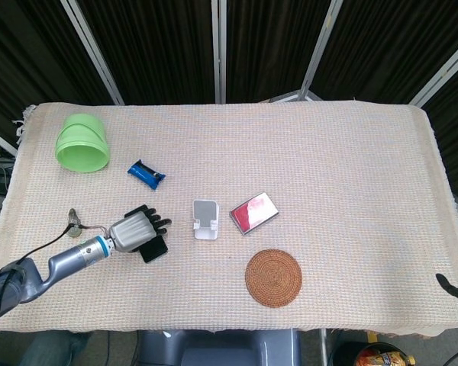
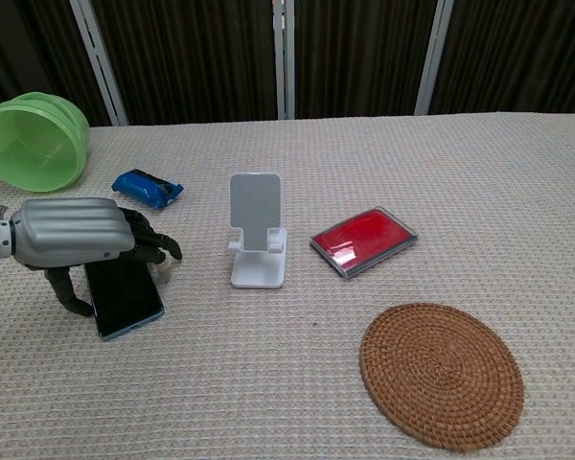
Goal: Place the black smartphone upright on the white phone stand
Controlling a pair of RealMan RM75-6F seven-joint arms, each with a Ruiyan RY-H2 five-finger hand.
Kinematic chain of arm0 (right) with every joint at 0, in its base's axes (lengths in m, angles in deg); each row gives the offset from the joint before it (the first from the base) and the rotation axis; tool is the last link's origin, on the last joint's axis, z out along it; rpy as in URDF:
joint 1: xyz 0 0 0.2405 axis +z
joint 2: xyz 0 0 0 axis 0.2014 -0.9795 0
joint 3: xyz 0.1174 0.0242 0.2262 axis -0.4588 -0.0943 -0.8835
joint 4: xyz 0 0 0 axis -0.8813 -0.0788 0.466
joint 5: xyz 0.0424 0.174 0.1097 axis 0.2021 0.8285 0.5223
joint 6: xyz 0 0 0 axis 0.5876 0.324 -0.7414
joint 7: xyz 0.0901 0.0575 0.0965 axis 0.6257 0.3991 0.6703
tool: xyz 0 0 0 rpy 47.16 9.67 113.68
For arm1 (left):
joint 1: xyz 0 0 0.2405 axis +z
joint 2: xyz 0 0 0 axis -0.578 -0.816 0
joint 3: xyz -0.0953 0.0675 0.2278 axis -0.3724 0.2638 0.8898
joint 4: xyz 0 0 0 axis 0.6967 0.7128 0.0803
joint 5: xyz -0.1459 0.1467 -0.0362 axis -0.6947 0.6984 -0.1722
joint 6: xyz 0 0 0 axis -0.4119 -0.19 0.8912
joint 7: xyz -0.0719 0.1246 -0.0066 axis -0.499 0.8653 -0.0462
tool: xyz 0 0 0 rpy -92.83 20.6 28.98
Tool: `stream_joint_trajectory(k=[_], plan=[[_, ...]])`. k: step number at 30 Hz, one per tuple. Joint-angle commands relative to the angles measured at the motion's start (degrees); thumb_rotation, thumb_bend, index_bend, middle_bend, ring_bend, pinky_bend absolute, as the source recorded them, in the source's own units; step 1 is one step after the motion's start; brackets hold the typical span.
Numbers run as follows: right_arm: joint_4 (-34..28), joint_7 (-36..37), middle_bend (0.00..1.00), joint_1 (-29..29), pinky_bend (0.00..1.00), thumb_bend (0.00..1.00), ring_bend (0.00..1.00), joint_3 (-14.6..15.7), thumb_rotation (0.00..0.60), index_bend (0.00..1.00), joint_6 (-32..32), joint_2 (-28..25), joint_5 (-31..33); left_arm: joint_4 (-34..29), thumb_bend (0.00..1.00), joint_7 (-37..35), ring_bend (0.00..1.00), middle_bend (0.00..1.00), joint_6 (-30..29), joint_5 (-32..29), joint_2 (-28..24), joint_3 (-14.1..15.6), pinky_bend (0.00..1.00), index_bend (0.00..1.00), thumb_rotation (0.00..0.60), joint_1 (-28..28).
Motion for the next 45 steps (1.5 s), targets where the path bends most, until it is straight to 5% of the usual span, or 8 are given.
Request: stream_joint_trajectory(k=[1, 5, 15, 22, 30, 45], plan=[[0.1, 0.5, 0.0, 0.0, 0.0, 0.0, 0.0, -0.1, 0.6, 0.0, 0.2, -0.2, 0.2, -0.5, 0.0, -0.3, 0.33, 0.25, -0.5, -0.7, 0.3, 0.0, 0.32, 0.39, 0.6, -0.1], [0.2, 1.1, 0.0, 0.0, 0.0, 0.0, 0.0, 0.1, 0.6, 0.0, 0.4, -0.4, 0.0, 0.3, 0.0, -0.7, 0.44, 0.38, -2.0, -1.1, 0.4, 0.2, 0.44, 0.57, 0.6, -0.1], [0.1, 2.0, 0.0, -0.2, 0.0, 0.0, 0.0, 0.2, 0.6, 0.0, 0.2, -0.8, -0.4, -2.0, 0.04, 2.3, 0.45, 0.39, -6.5, -2.0, -2.6, -1.1, 0.44, 0.61, 0.6, -0.2], [0.1, 3.4, 0.0, -0.3, 0.0, 0.0, 0.0, 0.3, 0.6, 0.0, 0.5, -1.3, -0.6, -6.9, 0.02, 15.9, 0.47, 0.41, -13.1, -3.3, -7.0, -7.1, 0.45, 0.61, 0.6, -1.2], [0.2, 5.2, 0.0, -0.5, 0.0, 0.0, 0.0, 0.3, 0.6, 0.0, 0.5, -2.0, -0.6, -9.2, 0.02, 37.1, 0.47, 0.41, -14.6, 2.7, -8.1, -12.0, 0.46, 0.62, 0.6, -8.2], [0.8, 6.4, 0.0, 0.2, 0.0, 0.0, 0.0, -0.2, 0.6, 0.0, 2.5, -2.4, 1.9, -4.7, 0.03, 45.0, 0.47, 0.39, -5.2, 9.3, -2.8, -8.0, 0.44, 0.6, 0.6, -17.0]])
